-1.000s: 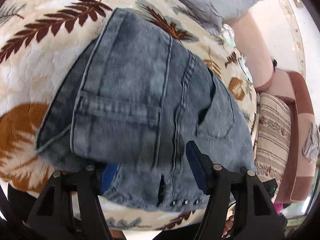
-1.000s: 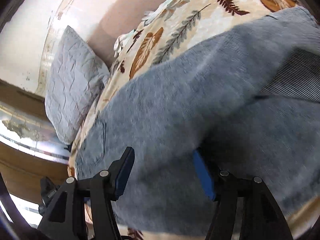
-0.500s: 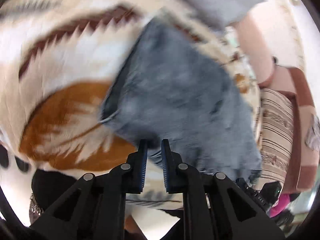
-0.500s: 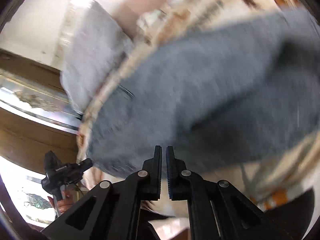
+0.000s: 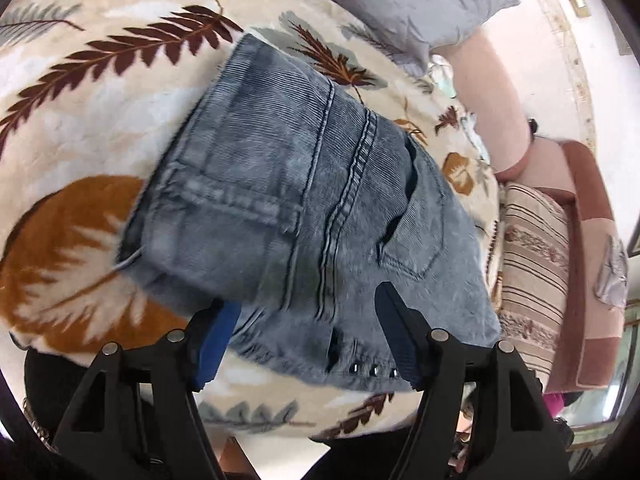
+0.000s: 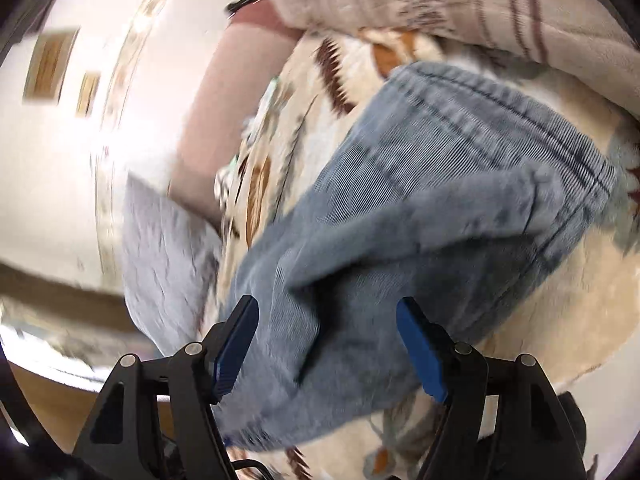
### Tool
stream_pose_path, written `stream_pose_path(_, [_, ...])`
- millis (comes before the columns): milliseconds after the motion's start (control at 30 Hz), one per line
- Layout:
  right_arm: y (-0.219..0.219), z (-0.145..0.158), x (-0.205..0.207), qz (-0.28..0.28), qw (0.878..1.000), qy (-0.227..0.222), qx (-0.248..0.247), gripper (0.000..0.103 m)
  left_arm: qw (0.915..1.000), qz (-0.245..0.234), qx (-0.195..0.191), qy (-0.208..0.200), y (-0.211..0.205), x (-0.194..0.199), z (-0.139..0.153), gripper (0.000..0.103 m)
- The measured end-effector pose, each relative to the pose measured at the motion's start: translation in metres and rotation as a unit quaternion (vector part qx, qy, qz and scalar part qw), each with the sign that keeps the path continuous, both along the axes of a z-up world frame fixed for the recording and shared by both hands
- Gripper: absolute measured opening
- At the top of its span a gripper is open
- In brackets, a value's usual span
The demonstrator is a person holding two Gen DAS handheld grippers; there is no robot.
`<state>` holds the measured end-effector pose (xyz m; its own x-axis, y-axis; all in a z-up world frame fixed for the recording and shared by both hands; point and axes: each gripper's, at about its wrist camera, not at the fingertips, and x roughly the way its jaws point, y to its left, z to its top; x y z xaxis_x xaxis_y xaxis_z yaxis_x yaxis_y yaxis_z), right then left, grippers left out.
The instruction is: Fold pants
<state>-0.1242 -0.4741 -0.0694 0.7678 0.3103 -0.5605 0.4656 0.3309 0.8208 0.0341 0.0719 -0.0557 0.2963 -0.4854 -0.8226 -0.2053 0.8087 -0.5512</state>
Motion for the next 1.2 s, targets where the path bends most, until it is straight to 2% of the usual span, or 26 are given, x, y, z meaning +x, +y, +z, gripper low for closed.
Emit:
stream_pose_path(67, [-0.014, -0.010, 0.000, -0.033, 0.999, 0.001, 0.033, 0.074, 0.9999, 0.002, 0.010, 0.006, -0.005, 0.009, -0.005, 0.067])
stream_pose_path(100, [-0.019, -0.016, 0.000, -0.047, 0.998, 0.005, 0.048, 0.073, 0.9997, 0.003, 0.019, 0.011, -0.007, 0.015, -0.007, 0.060])
stream_pose_path(133, [-0.025, -0.024, 0.001, -0.061, 0.996, 0.019, 0.062, 0.070, 0.9993, 0.005, 0.033, 0.017, -0.008, 0.019, -0.009, 0.025])
stream_pose_path(167, [-0.028, -0.031, 0.003, -0.068, 0.994, 0.029, 0.076, 0.049, 0.9987, 0.003, 0.045, 0.026, -0.009, 0.025, -0.009, 0.012])
stream_pose_path(200, [-0.031, -0.033, 0.008, -0.067, 0.994, 0.035, 0.080, 0.008, 0.9991, 0.003, 0.032, 0.029, -0.006, 0.028, -0.006, 0.012])
stream_pose_path(233, [-0.038, -0.025, 0.012, -0.052, 0.996, 0.032, 0.070, 0.007, 0.9995, 0.012, 0.021, 0.021, -0.001, 0.027, 0.003, 0.010])
stream_pose_path(300, [-0.042, 0.007, 0.012, -0.043, 0.999, -0.007, 0.032, 0.004, 0.9999, 0.011, 0.006, -0.010, 0.007, 0.018, 0.027, 0.010])
stream_pose_path(333, [-0.043, 0.037, 0.007, -0.027, 0.999, -0.045, -0.002, 0.004, 0.9995, 0.007, 0.009, -0.029, 0.009, 0.011, 0.040, 0.010])
stream_pose_path(367, [-0.041, 0.053, 0.003, -0.016, 0.998, -0.053, -0.032, 0.004, 0.9986, 0.001, 0.020, -0.049, 0.010, 0.002, 0.051, 0.010])
stream_pose_path(433, [-0.033, 0.075, -0.014, 0.011, 0.993, -0.038, -0.108, 0.005, 0.9974, -0.010, 0.039, -0.059, 0.013, -0.014, 0.053, 0.010])
stream_pose_path(467, [-0.031, 0.070, -0.019, 0.018, 0.993, -0.019, -0.117, 0.005, 0.9980, -0.016, 0.040, -0.046, 0.015, -0.020, 0.042, 0.010])
stream_pose_path(533, [-0.032, 0.032, -0.033, 0.027, 0.994, 0.039, -0.096, 0.005, 0.9989, -0.016, 0.044, 0.000, 0.018, -0.024, 0.010, 0.010])
stream_pose_path(600, [-0.031, -0.004, -0.046, 0.028, 0.994, 0.084, -0.068, 0.007, 0.9990, -0.003, 0.022, 0.040, 0.024, -0.026, -0.018, 0.010])
stream_pose_path(633, [-0.030, -0.021, -0.053, 0.026, 0.994, 0.095, -0.046, 0.010, 0.9992, 0.005, 0.010, 0.037, 0.028, -0.026, -0.018, 0.010])
stream_pose_path(700, [-0.031, -0.030, -0.063, 0.013, 0.996, 0.090, -0.024, 0.014, 0.9993, -0.005, 0.020, 0.031, 0.026, -0.025, -0.008, 0.010])
stream_pose_path(733, [-0.034, -0.025, -0.064, 0.004, 0.997, 0.081, -0.022, 0.016, 0.9992, -0.013, 0.029, 0.024, 0.023, -0.025, -0.003, 0.010])
stream_pose_path(800, [-0.039, -0.013, -0.068, -0.002, 0.996, 0.081, -0.040, 0.034, 0.9983, -0.039, 0.043, 0.008, 0.018, -0.030, 0.009, 0.011])
stream_pose_path(867, [-0.046, 0.006, -0.074, -0.013, 0.994, 0.083, -0.070, 0.039, 0.9967, -0.062, 0.050, -0.012, 0.018, -0.038, 0.019, 0.013])
stream_pose_path(967, [-0.050, 0.041, -0.089, -0.029, 0.988, 0.078, -0.131, 0.041, 0.9935, -0.089, 0.058, -0.041, 0.034, -0.052, 0.032, 0.015])
stream_pose_path(1000, [-0.055, 0.052, -0.091, -0.032, 0.985, 0.073, -0.150, 0.046, 0.9925, -0.089, 0.066, -0.051, 0.038, -0.050, 0.037, 0.015])
stream_pose_path(1033, [-0.058, 0.062, -0.087, -0.028, 0.982, 0.069, -0.174, 0.050, 0.9921, -0.084, 0.074, -0.057, 0.043, -0.048, 0.042, 0.018])
stream_pose_path(1100, [-0.063, 0.072, -0.076, -0.017, 0.977, 0.064, -0.203, 0.059, 0.9919, -0.061, 0.088, -0.068, 0.058, -0.036, 0.051, 0.032])
stream_pose_path(1133, [-0.065, 0.076, -0.059, -0.007, 0.975, 0.058, -0.215, 0.063, 0.9921, -0.047, 0.092, -0.072, 0.064, -0.027, 0.052, 0.046])
stream_pose_path(1167, [-0.068, 0.077, -0.048, 0.002, 0.974, 0.055, -0.220, 0.066, 0.9925, -0.035, 0.089, -0.077, 0.068, -0.016, 0.053, 0.055])
stream_pose_path(1200, [-0.072, 0.076, -0.033, 0.007, 0.972, 0.057, -0.226, 0.066, 0.9930, -0.023, 0.089, -0.075, 0.074, -0.005, 0.051, 0.057])
